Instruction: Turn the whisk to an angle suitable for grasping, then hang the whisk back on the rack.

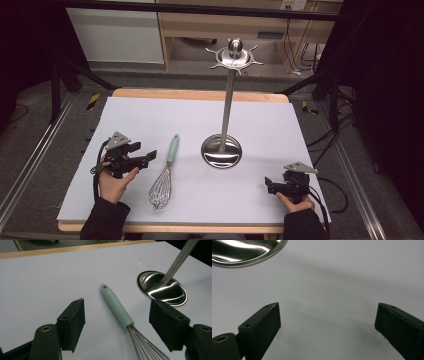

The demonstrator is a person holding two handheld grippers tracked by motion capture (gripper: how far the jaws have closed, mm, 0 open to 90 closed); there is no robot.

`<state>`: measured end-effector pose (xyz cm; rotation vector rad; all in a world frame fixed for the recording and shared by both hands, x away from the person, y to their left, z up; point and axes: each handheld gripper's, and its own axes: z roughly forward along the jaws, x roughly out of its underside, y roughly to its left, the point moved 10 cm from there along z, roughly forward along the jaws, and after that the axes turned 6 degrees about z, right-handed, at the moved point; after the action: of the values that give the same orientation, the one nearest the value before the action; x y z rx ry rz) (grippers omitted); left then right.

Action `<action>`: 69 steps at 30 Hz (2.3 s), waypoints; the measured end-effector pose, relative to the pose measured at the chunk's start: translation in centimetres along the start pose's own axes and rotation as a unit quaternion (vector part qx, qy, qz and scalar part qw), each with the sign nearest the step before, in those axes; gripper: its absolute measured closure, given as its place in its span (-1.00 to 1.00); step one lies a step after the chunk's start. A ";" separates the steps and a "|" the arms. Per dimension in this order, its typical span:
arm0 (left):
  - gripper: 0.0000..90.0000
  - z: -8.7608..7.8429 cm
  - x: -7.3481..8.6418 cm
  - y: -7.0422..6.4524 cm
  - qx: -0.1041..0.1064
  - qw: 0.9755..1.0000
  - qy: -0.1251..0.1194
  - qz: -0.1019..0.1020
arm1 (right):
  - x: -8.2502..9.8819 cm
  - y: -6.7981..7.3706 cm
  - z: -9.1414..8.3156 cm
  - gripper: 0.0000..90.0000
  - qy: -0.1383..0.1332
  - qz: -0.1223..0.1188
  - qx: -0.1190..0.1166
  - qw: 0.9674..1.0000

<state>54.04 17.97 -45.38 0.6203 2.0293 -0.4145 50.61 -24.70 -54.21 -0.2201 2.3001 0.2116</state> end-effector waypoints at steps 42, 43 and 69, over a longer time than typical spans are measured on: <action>-0.39 4.6 -2.4 -1.6 -0.004 0.995 0.090 0.038 | -0.1 0.1 -0.1 -0.83 -0.001 0.002 -0.003 1.000; -0.39 4.6 -2.4 -1.6 -0.004 0.995 0.090 0.038 | -0.1 0.1 -0.1 -0.83 -0.001 0.002 -0.003 1.000; -0.33 7.4 0.4 -2.3 -0.006 0.979 0.194 0.056 | -0.1 0.2 0.2 -0.83 0.005 -0.004 0.000 1.000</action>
<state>57.63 12.38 -49.32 0.8565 2.3467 -0.2258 50.73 -24.44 -54.23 -0.2308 2.3093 0.2079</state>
